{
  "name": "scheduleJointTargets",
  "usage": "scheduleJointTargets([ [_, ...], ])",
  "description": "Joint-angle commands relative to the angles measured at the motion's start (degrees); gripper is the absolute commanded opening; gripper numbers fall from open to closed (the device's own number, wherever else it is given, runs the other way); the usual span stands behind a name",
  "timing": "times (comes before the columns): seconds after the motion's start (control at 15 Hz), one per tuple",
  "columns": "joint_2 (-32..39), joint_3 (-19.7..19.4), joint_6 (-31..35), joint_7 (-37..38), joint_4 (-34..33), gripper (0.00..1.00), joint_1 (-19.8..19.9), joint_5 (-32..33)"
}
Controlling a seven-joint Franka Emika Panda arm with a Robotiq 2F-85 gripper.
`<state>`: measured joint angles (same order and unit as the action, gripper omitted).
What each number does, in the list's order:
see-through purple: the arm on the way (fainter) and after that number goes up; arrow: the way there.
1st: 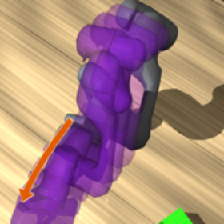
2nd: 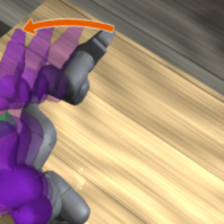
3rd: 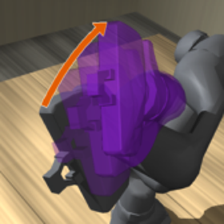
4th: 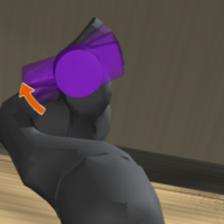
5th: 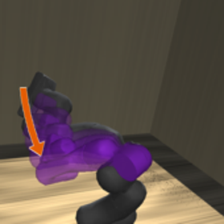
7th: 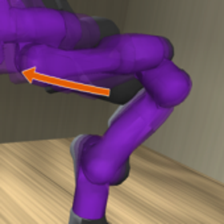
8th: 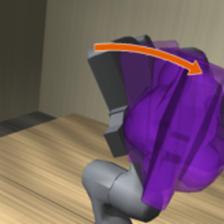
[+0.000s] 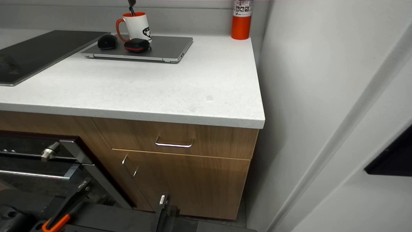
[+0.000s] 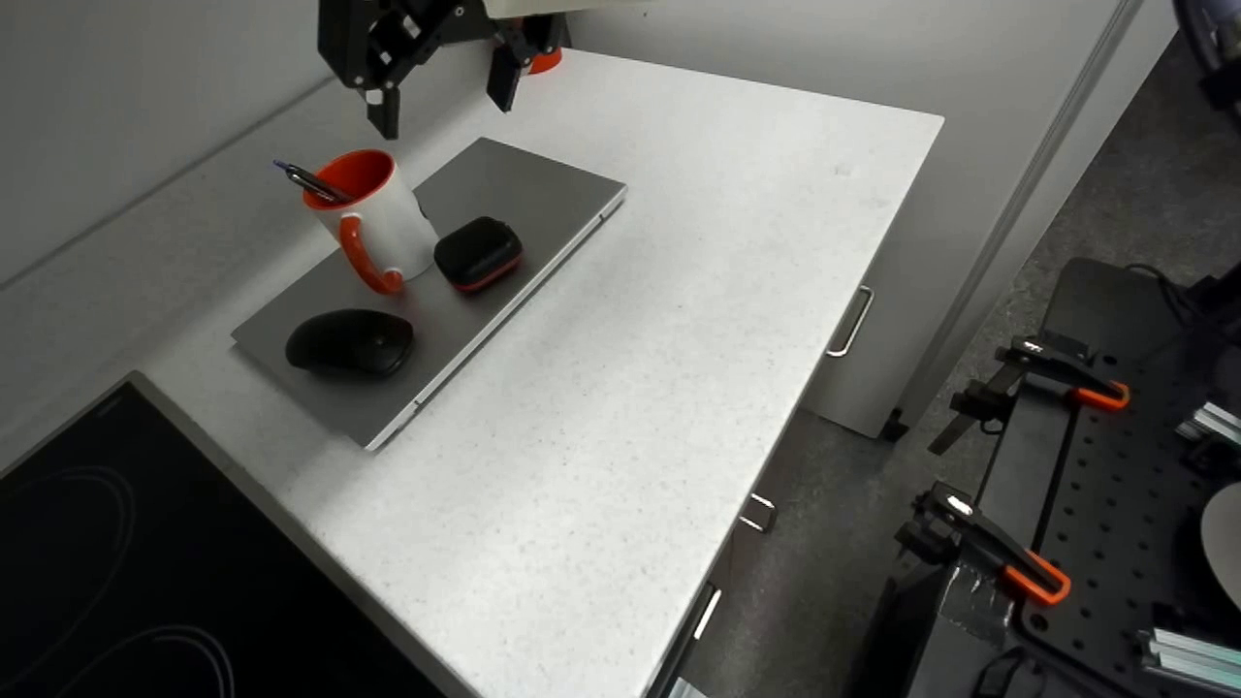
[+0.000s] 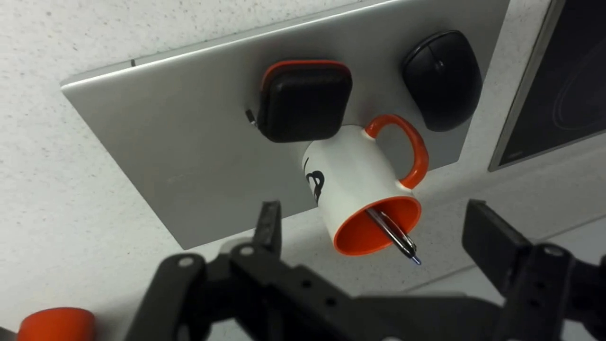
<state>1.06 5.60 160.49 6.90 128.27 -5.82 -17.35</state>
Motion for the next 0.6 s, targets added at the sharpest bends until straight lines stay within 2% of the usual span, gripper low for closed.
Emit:
scheduleJointTargets([
  [0.0, 0.0, 0.1, -0.1, 0.3, -0.1, 1.00, 0.1, 0.3],
  [0.2, -0.1, 0.1, -0.1, 0.3, 0.0, 1.00, 0.1, 0.3],
  [0.27, 1.5, -0.2, 3.8, 2.8, -0.2, 1.00, 0.2, 3.8],
  [0.47, 4.4, -0.2, 8.8, 2.3, -1.7, 1.00, -0.1, 5.7],
  [0.53, 5.4, -1.0, 11.1, 4.9, -1.8, 1.00, -0.4, 9.2],
])
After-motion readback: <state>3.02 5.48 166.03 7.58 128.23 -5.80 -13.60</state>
